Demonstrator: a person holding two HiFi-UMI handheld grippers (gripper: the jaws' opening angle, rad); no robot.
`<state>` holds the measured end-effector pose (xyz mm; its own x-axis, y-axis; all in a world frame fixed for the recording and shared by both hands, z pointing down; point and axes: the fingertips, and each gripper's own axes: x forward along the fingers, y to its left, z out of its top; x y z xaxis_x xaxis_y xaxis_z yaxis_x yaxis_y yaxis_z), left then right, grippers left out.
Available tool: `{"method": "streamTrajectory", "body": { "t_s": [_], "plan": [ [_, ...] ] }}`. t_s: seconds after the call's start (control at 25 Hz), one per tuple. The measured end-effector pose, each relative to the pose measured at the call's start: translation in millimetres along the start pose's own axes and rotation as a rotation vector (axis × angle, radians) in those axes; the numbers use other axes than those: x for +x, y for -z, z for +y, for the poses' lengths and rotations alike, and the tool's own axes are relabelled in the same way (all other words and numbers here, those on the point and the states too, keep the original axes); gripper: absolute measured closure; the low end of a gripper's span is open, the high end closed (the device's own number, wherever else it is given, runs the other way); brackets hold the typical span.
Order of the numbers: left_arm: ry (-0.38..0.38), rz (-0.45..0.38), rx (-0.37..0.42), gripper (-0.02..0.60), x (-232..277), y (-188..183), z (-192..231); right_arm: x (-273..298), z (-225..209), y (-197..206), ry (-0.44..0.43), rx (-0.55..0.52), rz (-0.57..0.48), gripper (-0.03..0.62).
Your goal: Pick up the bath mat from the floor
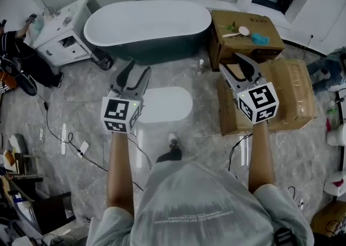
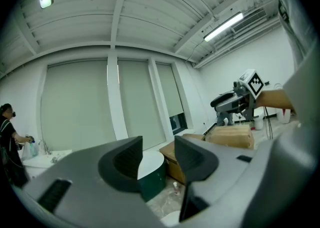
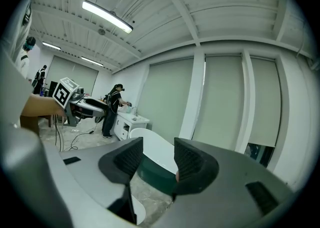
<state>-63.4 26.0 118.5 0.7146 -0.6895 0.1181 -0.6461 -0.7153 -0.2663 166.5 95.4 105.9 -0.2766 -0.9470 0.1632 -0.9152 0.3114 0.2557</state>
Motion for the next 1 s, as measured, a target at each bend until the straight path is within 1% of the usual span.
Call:
{"method": "streamTrajectory", "body": {
  "t_s": [0.24, 0.6, 0.76, 1.0],
  "plan": [
    [0.019, 0.006, 0.002, 0.383, 53, 9, 51, 64, -23, -3, 0.003, 0.008, 0.016, 0.404],
    [0.07, 0.047, -0.03, 0.383, 115, 45, 105, 147, -39, 12, 0.005, 0.032, 0.074, 0.402],
    [0.104, 0.09, -0.037, 0.383, 143, 70, 117, 176, -44, 32, -0.008, 0.061, 0.121, 0.402],
    [0.152, 0.152, -0.05, 0.383, 190, 114, 116, 216, -57, 83, -0.049, 0.127, 0.18, 0.399]
  ]
}}
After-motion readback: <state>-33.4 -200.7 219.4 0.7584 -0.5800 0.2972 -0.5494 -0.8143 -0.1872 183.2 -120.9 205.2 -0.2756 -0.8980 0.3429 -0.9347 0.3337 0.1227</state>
